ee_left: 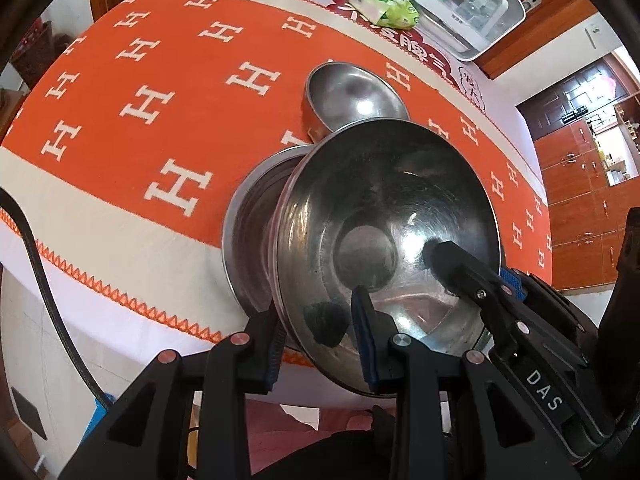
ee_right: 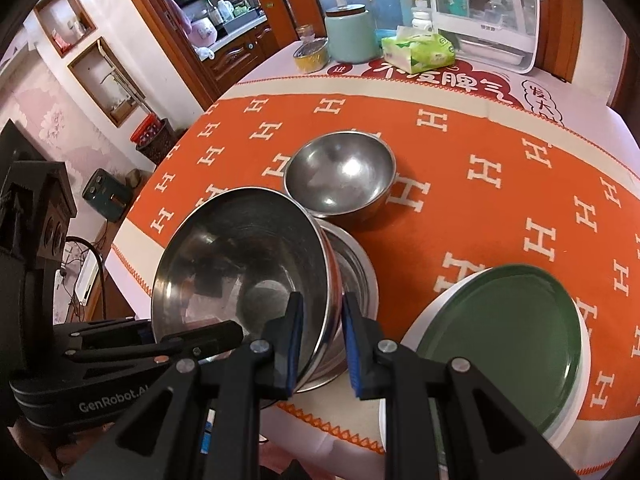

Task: Organize plates and bowls

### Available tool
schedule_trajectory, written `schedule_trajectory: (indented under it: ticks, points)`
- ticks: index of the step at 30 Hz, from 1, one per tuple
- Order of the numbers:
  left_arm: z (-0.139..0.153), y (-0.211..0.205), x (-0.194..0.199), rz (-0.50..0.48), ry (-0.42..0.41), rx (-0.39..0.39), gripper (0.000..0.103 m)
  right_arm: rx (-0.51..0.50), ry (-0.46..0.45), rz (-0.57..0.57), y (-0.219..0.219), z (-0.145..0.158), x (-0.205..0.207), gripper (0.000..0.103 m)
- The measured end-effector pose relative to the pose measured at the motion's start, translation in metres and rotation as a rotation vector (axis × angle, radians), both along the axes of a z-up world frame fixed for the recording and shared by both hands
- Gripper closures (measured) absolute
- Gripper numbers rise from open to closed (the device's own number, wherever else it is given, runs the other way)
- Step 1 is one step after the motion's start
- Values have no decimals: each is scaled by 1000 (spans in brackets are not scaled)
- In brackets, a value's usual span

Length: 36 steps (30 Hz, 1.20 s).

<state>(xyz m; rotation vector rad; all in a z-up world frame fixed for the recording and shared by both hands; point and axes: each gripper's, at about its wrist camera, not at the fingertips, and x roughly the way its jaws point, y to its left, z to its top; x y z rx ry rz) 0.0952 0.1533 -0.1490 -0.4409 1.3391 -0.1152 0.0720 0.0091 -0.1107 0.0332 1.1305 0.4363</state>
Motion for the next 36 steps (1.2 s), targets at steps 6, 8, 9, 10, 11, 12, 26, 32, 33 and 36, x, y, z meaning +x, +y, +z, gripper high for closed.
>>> schedule_trajectory:
  ticks: [6, 8, 9, 10, 11, 12, 26, 32, 33, 36]
  points:
    - [6, -4, 9, -30, -20, 62, 72, -9, 5, -23, -4, -1, 3, 82]
    - [8, -6, 13, -40, -22, 69, 71, -13, 14, -37, -7, -3, 4, 81]
    - [7, -6, 14, -42, -19, 72, 71, -15, 19, -47, -9, -4, 5, 80]
    - [7, -6, 16, -46, -14, 78, 71, -14, 21, -52, -9, -4, 6, 80]
    - [6, -6, 16, -49, -10, 84, 71, -13, 23, -58, -10, -4, 6, 78]
    - [6, -6, 17, -50, -7, 88, 71, -9, 25, -62, -11, -5, 7, 77]
    - [20, -1, 27, -59, -82, 96, 70, 14, 6, -54, -9, 0, 15, 72]
    - [33, -6, 38, -73, -155, 109, 69, 19, -19, -63, -12, 7, 26, 72]
    - [35, -7, 41, -76, -172, 113, 69, 21, -22, -64, -13, 7, 28, 72]
    - [42, -9, 48, -79, -221, 107, 68, 22, -29, -67, -15, 9, 36, 72]
